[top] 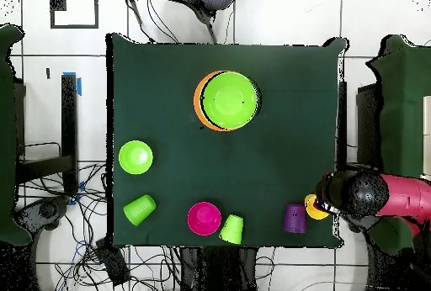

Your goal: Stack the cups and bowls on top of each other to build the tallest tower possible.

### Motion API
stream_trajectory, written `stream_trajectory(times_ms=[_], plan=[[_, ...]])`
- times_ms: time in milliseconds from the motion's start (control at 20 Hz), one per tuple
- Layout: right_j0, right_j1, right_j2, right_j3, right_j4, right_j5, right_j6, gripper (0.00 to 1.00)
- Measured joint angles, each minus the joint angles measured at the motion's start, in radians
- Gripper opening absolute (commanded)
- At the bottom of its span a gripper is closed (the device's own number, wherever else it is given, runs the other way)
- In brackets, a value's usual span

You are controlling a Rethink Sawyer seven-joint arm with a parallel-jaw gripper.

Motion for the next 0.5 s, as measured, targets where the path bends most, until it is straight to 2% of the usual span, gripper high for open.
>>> stream_trajectory(times_ms=[500], plan=[[-0.017, 0.002, 0.000, 0.003, -0.063, -0.003, 0.000, 1.00]])
